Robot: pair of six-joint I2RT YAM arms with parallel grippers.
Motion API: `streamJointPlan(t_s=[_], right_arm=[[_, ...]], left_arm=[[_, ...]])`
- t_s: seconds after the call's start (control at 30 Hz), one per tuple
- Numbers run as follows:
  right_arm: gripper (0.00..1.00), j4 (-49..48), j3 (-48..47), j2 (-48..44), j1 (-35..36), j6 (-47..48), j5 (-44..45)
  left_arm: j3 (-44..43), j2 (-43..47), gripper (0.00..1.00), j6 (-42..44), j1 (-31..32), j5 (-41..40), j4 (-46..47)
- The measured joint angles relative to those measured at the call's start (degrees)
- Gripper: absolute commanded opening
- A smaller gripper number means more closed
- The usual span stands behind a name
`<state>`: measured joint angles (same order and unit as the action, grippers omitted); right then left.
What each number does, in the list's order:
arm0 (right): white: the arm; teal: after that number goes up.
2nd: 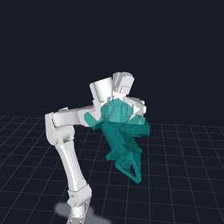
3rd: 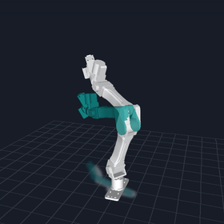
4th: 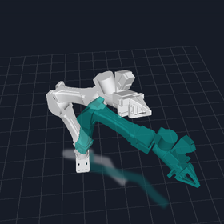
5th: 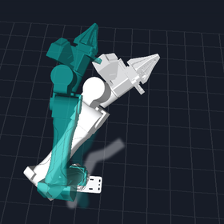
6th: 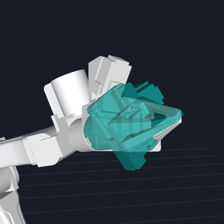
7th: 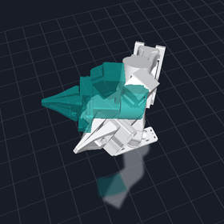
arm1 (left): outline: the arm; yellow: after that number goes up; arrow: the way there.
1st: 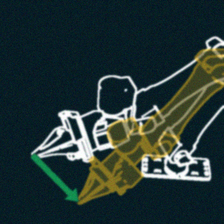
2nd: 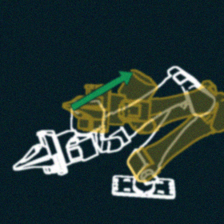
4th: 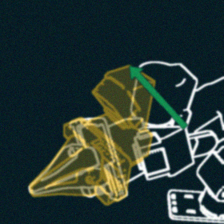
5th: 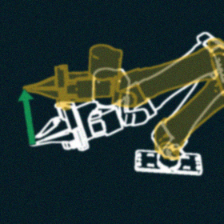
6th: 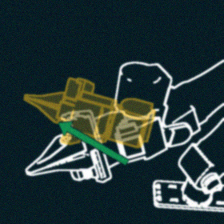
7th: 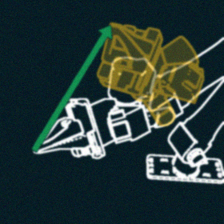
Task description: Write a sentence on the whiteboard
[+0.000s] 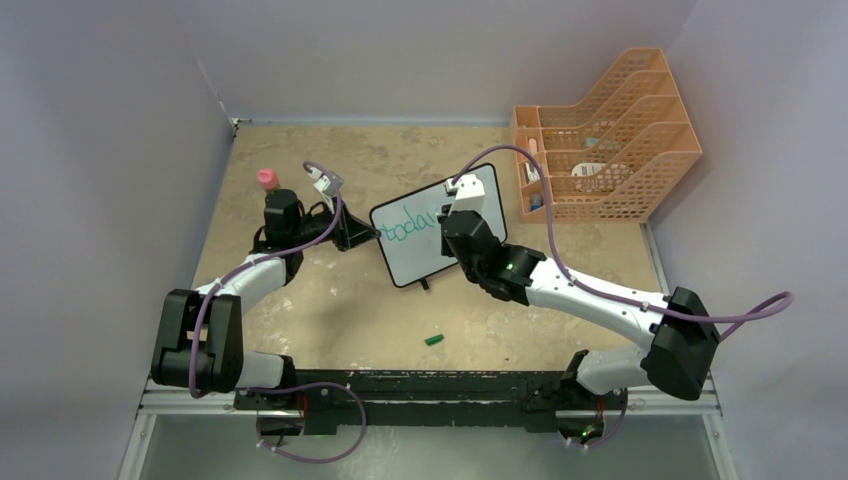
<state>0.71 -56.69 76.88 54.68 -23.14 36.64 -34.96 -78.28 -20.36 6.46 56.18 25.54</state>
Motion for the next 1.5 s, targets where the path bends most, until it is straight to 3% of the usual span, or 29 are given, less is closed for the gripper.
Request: streamJointPlan(t_s=[1.5], right_arm=[[0.0, 3.82, 1.44, 0.0, 0.59, -2.82, -5.6]], left_arm=[[0.0, 0.0, 0.0, 0.0, 0.0, -0.31, 0.0]])
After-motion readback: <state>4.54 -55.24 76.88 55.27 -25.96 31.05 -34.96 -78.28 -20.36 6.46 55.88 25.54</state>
